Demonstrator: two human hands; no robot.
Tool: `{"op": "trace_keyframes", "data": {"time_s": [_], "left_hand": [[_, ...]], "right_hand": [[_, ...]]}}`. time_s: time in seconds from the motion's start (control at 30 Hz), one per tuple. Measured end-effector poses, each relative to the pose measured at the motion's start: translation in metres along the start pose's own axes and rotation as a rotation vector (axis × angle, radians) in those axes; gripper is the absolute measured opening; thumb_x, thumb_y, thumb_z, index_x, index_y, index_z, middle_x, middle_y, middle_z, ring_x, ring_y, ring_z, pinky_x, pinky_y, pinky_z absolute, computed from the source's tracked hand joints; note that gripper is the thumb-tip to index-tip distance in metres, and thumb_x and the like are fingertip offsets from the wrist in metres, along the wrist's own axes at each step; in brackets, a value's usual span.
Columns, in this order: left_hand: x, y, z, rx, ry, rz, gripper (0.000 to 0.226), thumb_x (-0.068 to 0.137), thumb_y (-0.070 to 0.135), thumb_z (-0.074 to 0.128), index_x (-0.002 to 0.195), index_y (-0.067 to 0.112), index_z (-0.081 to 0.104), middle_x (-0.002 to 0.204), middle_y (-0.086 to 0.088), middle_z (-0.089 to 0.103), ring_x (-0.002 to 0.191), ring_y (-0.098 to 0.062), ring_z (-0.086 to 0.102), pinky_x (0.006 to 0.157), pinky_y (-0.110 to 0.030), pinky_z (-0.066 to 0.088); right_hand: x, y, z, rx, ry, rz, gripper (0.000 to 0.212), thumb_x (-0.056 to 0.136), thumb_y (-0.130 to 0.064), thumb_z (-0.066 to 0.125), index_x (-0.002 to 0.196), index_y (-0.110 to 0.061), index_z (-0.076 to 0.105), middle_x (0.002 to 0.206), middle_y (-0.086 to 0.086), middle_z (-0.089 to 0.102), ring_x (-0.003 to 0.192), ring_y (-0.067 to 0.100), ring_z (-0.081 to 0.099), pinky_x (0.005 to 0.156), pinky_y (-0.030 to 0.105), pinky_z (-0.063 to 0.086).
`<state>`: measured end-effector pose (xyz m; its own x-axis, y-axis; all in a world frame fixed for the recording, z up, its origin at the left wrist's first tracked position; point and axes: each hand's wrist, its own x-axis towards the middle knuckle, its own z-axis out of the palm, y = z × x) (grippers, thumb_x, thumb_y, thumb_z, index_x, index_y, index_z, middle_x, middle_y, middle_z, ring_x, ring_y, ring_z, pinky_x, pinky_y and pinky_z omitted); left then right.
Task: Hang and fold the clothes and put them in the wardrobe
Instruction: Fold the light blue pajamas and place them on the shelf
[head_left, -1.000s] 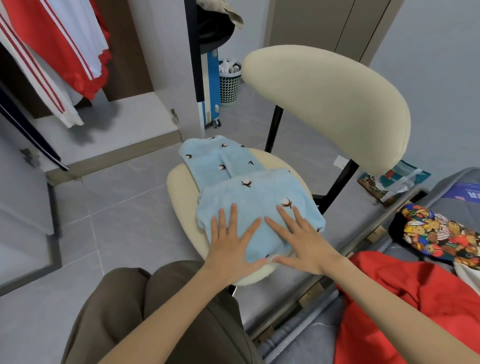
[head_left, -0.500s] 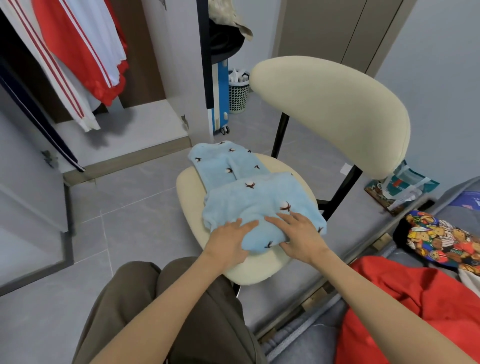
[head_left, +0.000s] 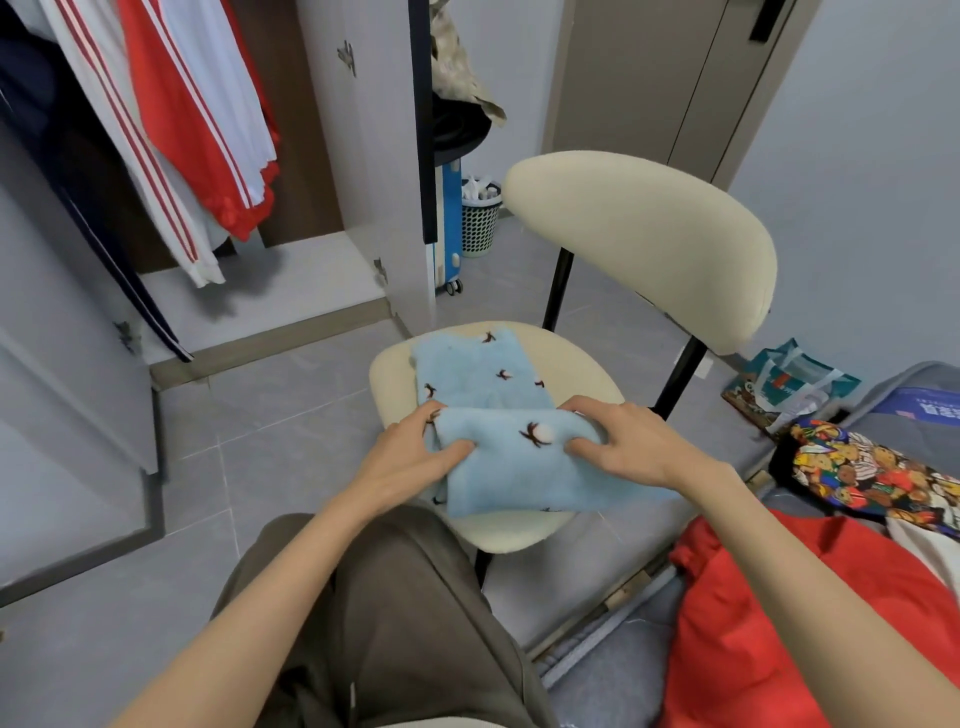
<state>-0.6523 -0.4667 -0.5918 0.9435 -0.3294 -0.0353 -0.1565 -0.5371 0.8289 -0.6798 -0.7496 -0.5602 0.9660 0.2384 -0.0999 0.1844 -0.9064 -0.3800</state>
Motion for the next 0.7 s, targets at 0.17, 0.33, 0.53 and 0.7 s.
{"op": "trace_keyframes", "data": {"time_s": [0.17, 0.33, 0.53, 0.7], "left_hand": [[-0.004, 0.0, 0.0, -0.182, 0.058, -0.065, 0.032, 0.083, 0.049, 0.065, 0.11, 0.034, 0.056, 0.11, 0.018, 0.065, 0.102, -0.007, 0.06, 0.086, -0.033, 0.05], [0.018, -0.007, -0.004, -0.255, 0.187, -0.133, 0.015, 0.088, 0.045, 0.062, 0.1, 0.04, 0.054, 0.098, 0.026, 0.06, 0.093, 0.005, 0.056, 0.071, -0.02, 0.044], [0.067, -0.02, -0.009, -0.265, 0.28, -0.19, 0.026, 0.092, 0.044, 0.057, 0.113, 0.029, 0.053, 0.1, 0.019, 0.059, 0.097, -0.009, 0.059, 0.075, -0.026, 0.044], [0.109, -0.021, -0.008, -0.251, 0.357, -0.277, 0.048, 0.101, 0.024, 0.043, 0.147, 0.018, 0.032, 0.146, -0.003, 0.042, 0.135, -0.023, 0.038, 0.104, -0.028, 0.032]], "right_hand": [[0.006, -0.015, -0.018, 0.057, -0.095, 0.033, 0.019, 0.086, -0.049, 0.051, 0.105, -0.049, 0.051, 0.1, -0.01, 0.066, 0.092, 0.018, 0.058, 0.082, 0.037, 0.046], [0.04, -0.028, -0.027, 0.015, -0.041, 0.092, 0.03, 0.091, -0.049, 0.052, 0.12, -0.042, 0.052, 0.112, -0.005, 0.065, 0.102, 0.02, 0.057, 0.085, 0.037, 0.046], [0.071, -0.033, 0.0, -0.115, 0.252, 0.089, 0.04, 0.101, -0.039, 0.04, 0.141, -0.036, 0.041, 0.147, -0.005, 0.041, 0.14, 0.019, 0.027, 0.117, 0.054, 0.005], [0.076, -0.018, 0.039, -0.112, 0.191, 0.094, 0.048, 0.103, -0.041, 0.03, 0.149, -0.048, 0.018, 0.162, -0.009, -0.002, 0.149, 0.019, -0.011, 0.115, 0.056, -0.012]]}}
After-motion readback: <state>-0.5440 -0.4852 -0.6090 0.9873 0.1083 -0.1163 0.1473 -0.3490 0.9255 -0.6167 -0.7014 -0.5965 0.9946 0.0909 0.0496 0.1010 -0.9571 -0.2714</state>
